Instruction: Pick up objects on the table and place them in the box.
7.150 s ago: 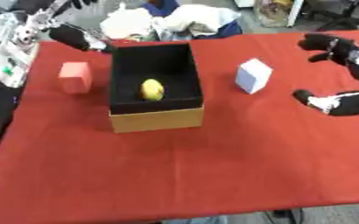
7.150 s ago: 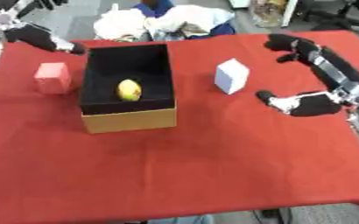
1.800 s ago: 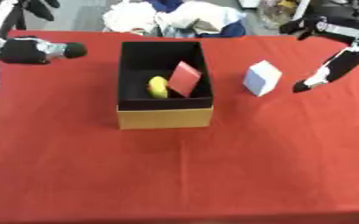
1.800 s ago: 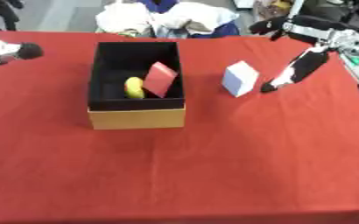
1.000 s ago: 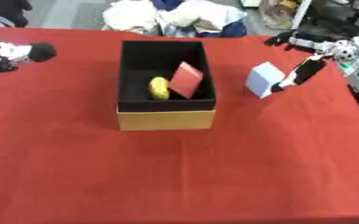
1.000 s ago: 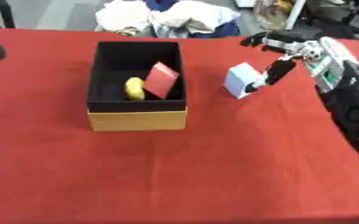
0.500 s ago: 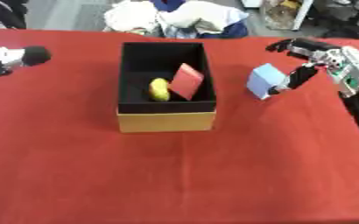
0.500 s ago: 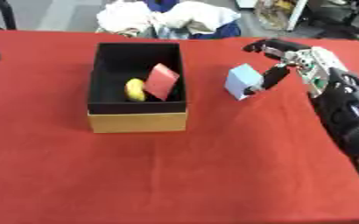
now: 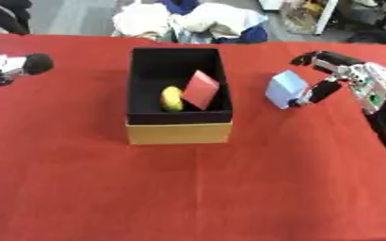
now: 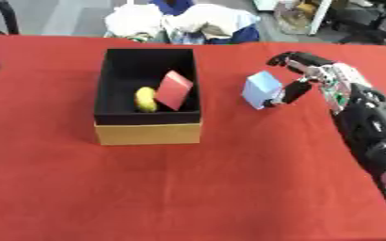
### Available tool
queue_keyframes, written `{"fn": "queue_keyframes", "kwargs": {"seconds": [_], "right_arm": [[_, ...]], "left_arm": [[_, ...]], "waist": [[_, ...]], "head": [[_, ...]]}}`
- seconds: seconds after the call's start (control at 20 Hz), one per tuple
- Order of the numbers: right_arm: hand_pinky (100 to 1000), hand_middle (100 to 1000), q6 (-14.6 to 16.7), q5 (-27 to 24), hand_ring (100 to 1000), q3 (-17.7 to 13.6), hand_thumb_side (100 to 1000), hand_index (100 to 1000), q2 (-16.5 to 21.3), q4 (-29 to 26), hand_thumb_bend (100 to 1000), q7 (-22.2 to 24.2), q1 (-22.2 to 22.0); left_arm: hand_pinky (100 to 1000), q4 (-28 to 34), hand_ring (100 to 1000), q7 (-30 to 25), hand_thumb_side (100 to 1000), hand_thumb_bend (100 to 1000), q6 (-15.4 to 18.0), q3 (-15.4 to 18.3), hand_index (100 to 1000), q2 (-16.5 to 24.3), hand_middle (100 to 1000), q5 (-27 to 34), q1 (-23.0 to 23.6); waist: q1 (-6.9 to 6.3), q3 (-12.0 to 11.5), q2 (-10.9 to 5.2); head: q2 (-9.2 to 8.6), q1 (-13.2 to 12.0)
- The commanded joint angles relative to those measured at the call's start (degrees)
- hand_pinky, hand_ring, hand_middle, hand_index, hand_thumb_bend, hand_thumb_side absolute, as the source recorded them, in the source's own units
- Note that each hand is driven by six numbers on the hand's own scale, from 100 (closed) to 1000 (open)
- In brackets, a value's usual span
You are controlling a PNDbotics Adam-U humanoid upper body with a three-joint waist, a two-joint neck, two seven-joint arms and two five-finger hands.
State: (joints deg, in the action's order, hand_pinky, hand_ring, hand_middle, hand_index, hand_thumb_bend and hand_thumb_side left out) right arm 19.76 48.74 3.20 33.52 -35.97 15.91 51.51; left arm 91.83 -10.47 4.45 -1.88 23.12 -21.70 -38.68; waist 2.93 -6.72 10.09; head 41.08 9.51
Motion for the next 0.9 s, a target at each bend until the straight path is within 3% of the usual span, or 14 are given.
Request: {"fn": "queue_keyframes", "kwargs": {"seconds": [0.05, 0.3, 0.9], "right_arm": [[829, 787, 0.17, 0.30, 884, -0.48, 293, 860, 1.06, -0.42, 617, -1.46, 1.47], [798, 640, 0.66, 0.28, 842, -0.31, 310, 731, 0.98, -0.76, 572, -3.36, 1.30], [780, 588, 2.29, -4.29, 823, 0.61, 280, 714, 1.53, -6.28, 554, -3.59, 1.34]], "left_arm": [[625, 0.89, 536, -0.12, 705, 1000, 0.01, 0.22, 738, 0.46, 583, 0.27, -0.54], [625, 0.87, 535, -0.10, 707, 1000, -0.01, 0.27, 738, 0.39, 583, 0.34, -0.43], [624, 0.86, 534, 0.17, 707, 997, -0.21, 0.56, 738, 0.55, 581, 0.54, 0.09]], "waist": [[-0.26, -0.05, -0.88], [-0.25, -0.05, -0.79], [0.22, 0.60, -1.43]], "head": [[-0.64, 0.11], [-0.71, 0.12], [-0.72, 0.00]]}}
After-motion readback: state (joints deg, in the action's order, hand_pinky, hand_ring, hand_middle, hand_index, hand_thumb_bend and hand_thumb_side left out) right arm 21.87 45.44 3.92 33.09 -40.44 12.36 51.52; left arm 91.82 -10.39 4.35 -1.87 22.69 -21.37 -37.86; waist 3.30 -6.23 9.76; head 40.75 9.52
